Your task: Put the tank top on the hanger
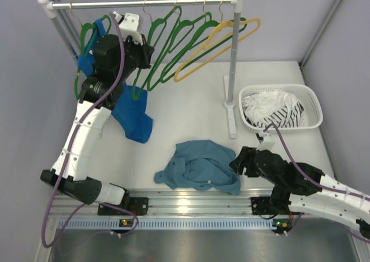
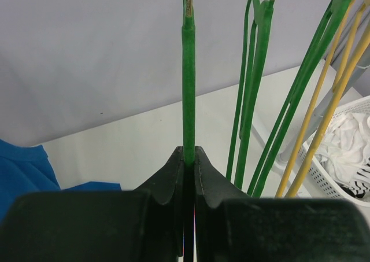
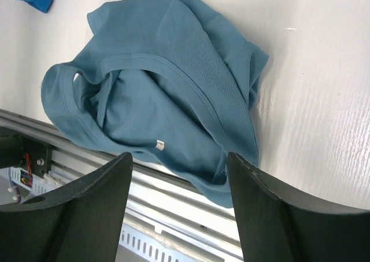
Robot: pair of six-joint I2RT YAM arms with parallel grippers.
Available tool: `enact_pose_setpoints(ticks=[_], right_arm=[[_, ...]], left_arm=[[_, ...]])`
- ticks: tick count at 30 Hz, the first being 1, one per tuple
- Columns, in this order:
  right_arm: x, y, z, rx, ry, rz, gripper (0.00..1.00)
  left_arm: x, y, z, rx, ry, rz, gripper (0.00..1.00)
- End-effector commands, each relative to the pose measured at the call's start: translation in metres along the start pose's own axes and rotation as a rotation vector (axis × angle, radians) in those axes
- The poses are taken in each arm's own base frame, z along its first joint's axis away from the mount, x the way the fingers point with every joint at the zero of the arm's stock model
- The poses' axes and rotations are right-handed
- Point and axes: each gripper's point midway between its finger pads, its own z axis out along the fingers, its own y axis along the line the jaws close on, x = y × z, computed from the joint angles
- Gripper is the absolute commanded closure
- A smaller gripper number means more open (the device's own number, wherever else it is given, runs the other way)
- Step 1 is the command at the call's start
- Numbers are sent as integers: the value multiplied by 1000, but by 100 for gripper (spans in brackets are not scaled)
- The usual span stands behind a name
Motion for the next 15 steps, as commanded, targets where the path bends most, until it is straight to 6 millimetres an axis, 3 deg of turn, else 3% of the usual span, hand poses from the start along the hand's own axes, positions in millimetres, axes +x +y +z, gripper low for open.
enact_pose_setpoints(ticks=[1, 4, 6, 9, 12, 14, 15], right_arm=[[-1, 7, 2, -30, -8, -5, 34], [0, 7, 3, -30, -6, -7, 34], [1, 7, 3, -30, -2, -13, 34], [0, 8, 4, -26, -1, -21, 34], [0, 8, 5, -23, 1, -30, 34], [1, 7, 5, -16, 6, -37, 34], [0, 7, 6, -14, 4, -39, 34]], left_arm=[[-30, 2, -21, -13, -113, 21, 100], [-15, 3, -26, -19, -80, 15, 100], [-12, 2, -38, -19, -83, 4, 100], [7, 8, -51, -51, -51, -12, 100], [41, 11, -62, -76, 27, -38, 100], [50, 13, -75, -92, 36, -55, 100], [71, 14, -77, -96, 81, -70, 100]])
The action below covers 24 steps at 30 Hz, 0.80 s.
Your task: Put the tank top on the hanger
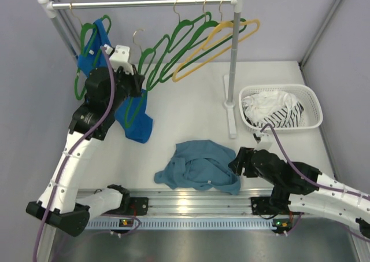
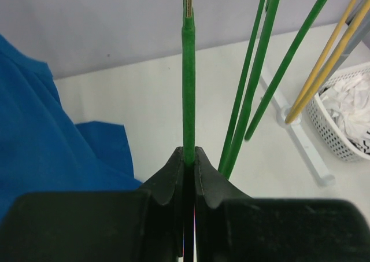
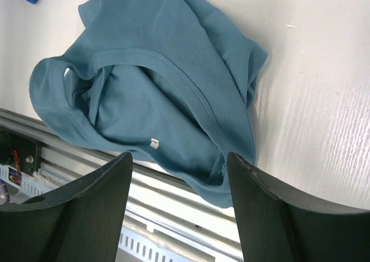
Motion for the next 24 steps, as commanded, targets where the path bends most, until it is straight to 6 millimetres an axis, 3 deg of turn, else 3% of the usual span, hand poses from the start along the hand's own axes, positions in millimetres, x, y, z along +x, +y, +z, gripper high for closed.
enact_pose_setpoints(ticks=[1, 9, 15, 24], right_arm=[[-4, 8, 1, -26, -13, -19, 34], [-5, 9, 1, -22, -8, -36, 34], [-4, 8, 3, -6, 0, -48, 34], [1, 9, 10, 10, 18, -56, 34]], left_arm=[[13, 4, -22, -27, -10, -51, 100], [108, -6, -62, 35, 162, -129, 100], [151, -23, -99, 139, 264, -149, 100], [139, -62, -127, 397, 216, -125, 100]])
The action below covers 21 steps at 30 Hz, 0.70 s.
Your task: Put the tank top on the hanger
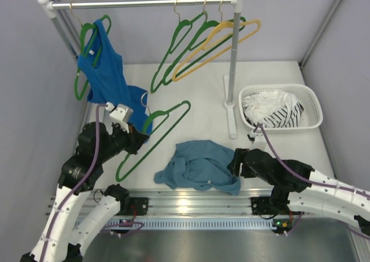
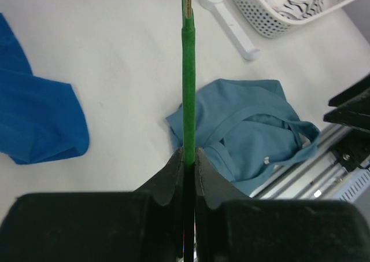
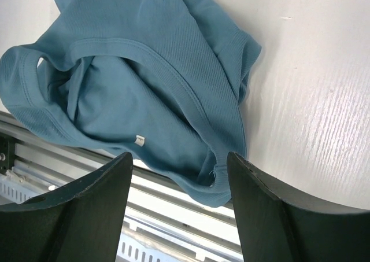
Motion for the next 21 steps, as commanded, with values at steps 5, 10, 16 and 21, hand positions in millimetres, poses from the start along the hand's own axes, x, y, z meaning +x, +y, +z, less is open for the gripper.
enact_pose_setpoints(ticks=[5, 10, 16, 21], right_arm=[[-7, 9, 3, -7, -20, -11, 34], [-2, 8, 9, 8, -2, -24, 39], [13, -1, 20, 59, 52, -58, 49], [23, -4, 23, 67, 83, -59, 52]], left_arm=[[-6, -38, -10, 217, 8, 67, 100], [-8, -41, -16, 221, -1, 55, 100], [0, -48, -20, 261, 40, 43, 100], [7, -51, -18, 280, 65, 9, 100]])
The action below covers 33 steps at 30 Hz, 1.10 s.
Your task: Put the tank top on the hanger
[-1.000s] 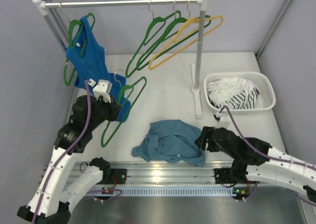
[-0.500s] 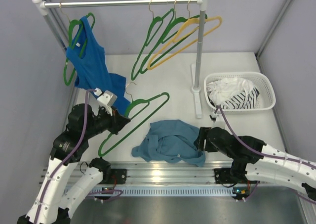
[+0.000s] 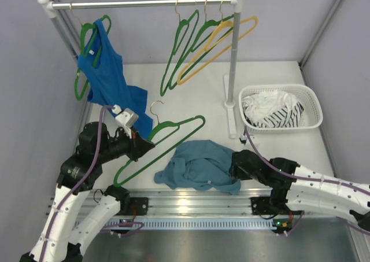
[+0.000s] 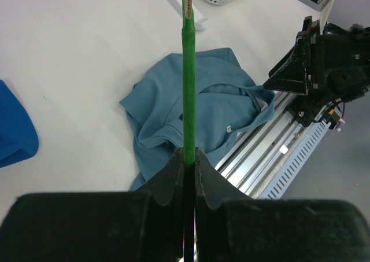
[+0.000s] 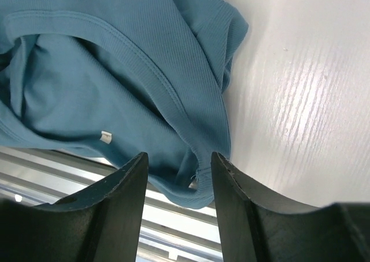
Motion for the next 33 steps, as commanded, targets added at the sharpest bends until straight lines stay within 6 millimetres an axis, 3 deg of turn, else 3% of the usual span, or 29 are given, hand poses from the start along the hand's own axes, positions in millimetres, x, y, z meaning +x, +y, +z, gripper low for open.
enact_pose_setpoints(ticks=[1, 13, 26, 29, 33], right_arm=[[0, 8, 2, -29, -2, 6, 53], [19, 3, 7, -10, 72, -5, 57], [32, -4, 15, 22, 120, -21, 62], [32, -4, 15, 24, 119, -18, 67], [29, -4, 13, 23, 106, -8, 83]], left_arm=[[-9, -10, -3, 44, -31, 8, 100], [-2, -17, 4, 105, 3, -10, 100], [8, -31, 26, 171, 121, 36, 100], [14, -37, 29, 177, 160, 81, 100], [25, -55, 32, 243, 235, 109, 100]])
